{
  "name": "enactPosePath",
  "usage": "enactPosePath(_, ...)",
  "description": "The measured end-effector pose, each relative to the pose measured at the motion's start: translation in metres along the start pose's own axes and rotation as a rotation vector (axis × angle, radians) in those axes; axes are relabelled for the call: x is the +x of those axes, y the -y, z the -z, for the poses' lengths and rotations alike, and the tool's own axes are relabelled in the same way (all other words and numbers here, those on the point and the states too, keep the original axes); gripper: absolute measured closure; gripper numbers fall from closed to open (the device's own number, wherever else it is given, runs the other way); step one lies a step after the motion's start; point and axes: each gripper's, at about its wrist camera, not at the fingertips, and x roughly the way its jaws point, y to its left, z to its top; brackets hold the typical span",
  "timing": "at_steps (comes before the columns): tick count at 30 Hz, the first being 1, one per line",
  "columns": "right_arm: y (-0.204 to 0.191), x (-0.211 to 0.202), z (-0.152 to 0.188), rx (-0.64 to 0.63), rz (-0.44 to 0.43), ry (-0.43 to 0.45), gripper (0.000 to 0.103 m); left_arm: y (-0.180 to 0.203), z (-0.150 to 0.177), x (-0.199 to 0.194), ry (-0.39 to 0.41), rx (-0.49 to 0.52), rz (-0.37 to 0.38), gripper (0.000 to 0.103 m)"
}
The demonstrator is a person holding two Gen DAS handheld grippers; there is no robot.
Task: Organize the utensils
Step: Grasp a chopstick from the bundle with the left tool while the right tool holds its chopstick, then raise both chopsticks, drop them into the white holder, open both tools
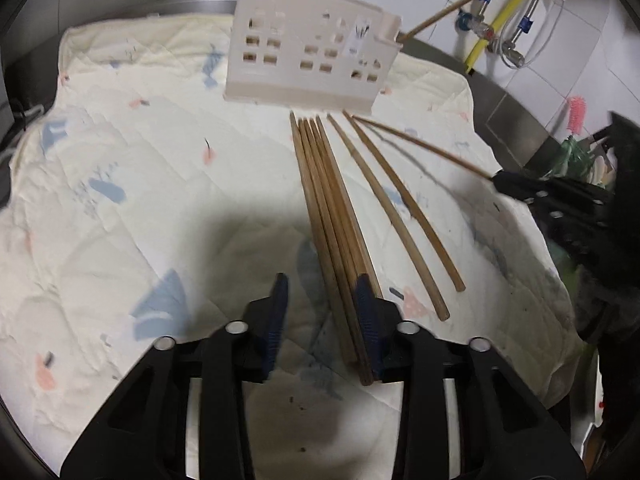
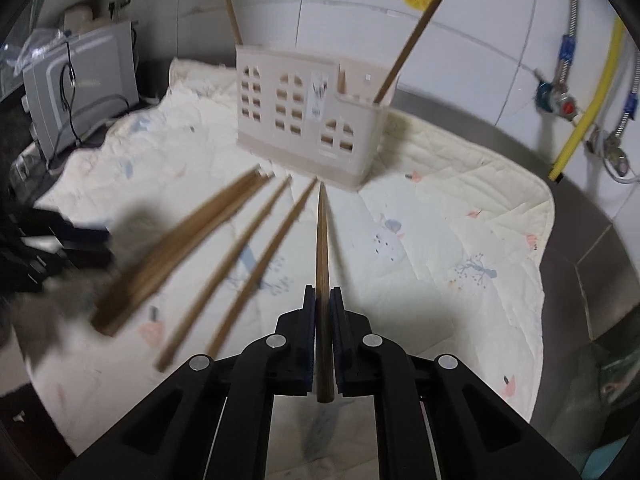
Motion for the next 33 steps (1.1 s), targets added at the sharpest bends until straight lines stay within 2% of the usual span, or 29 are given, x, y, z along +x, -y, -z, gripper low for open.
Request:
enactPosePath(3,-0.005,-0.016,-0.001,0.032,0.013,0.035,0.096,-0.001,0.002,0.01,-0.022,-0.02,0.01,0.082)
enactPosePath(8,-0.01,-0.044,0.001,0.101,0.025,0.101,0.096,0.001,0.001,0.016,-0.014,-0.024,0.01,0.094)
enactPosePath(10,-0.012,-0.053,0.002,0.117,0.028,0.126,0.096,0.001,-0.002,0.018,-0.013,-0.028,-0.002,0.095)
enactPosePath(19,-0.018,-0.066,0.009,0.17,0.049,0.167,0.096,0.005,-0.003,0.026,-0.025,-0.074,-0.074,0.095)
enactPosePath(23,-0.016,-0.063,0.008,0.189,0.05,0.164,0.096,0.013,-0.002,0.027,-0.016,-0.036,-0.123,0.096)
enactPosePath(27,-0.013,-0.066,0.0,0.199,0.055,0.172,0.096,0.009,-0.004,0.018,-0.003,-0.037,-0.106,0.097)
enactPosePath(33,-0.005,-0.076,-0.024,0.194,0.059,0.175,0.096,0.003,-0.02,-0.023,0.087,0.001,-0.1,0.097)
